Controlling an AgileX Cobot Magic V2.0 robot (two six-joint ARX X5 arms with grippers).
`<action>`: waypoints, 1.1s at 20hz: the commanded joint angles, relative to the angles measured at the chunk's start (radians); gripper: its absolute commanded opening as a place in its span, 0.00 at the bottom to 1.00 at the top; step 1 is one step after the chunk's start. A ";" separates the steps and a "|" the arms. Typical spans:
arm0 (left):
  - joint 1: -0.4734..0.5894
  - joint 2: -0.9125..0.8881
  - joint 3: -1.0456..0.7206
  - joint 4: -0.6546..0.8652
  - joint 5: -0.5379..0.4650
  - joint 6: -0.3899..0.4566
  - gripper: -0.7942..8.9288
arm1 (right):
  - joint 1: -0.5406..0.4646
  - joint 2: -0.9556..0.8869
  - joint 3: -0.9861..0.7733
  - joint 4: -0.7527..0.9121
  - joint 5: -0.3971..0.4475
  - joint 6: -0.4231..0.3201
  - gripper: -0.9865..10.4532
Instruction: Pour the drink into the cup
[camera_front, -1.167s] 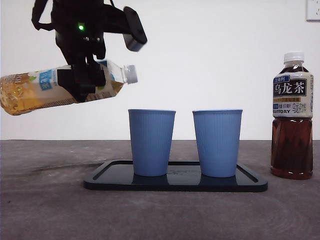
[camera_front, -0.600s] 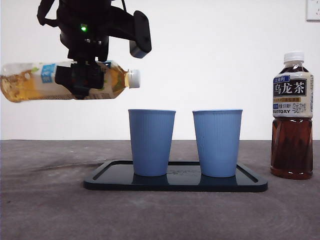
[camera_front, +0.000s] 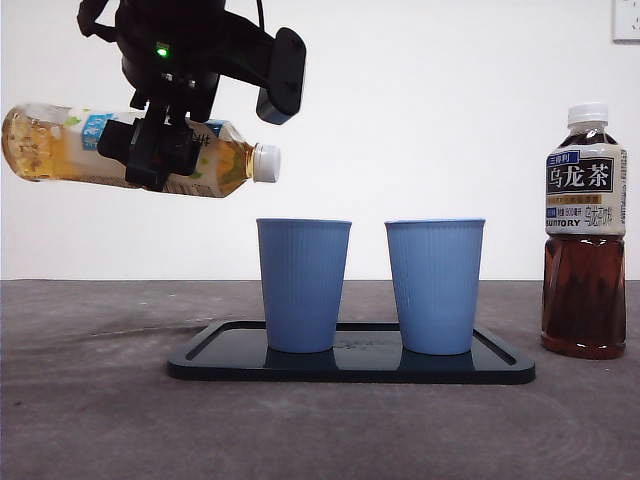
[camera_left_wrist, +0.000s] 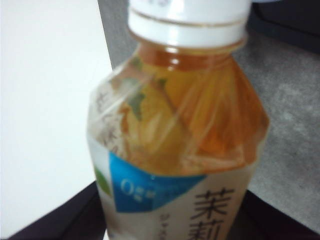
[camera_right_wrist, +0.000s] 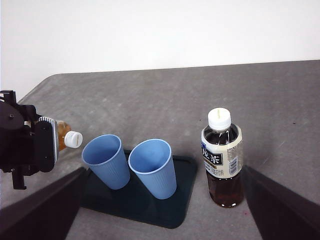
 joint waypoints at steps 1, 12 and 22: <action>-0.017 0.013 0.033 0.020 -0.035 0.029 0.33 | 0.003 0.003 0.018 0.005 -0.003 -0.006 0.52; -0.018 0.010 0.033 0.005 -0.034 -0.279 0.34 | 0.003 0.003 0.018 -0.029 0.005 -0.030 0.52; 0.017 -0.099 0.033 -0.125 0.180 -0.660 0.33 | 0.003 0.003 0.018 -0.033 -0.007 -0.045 0.52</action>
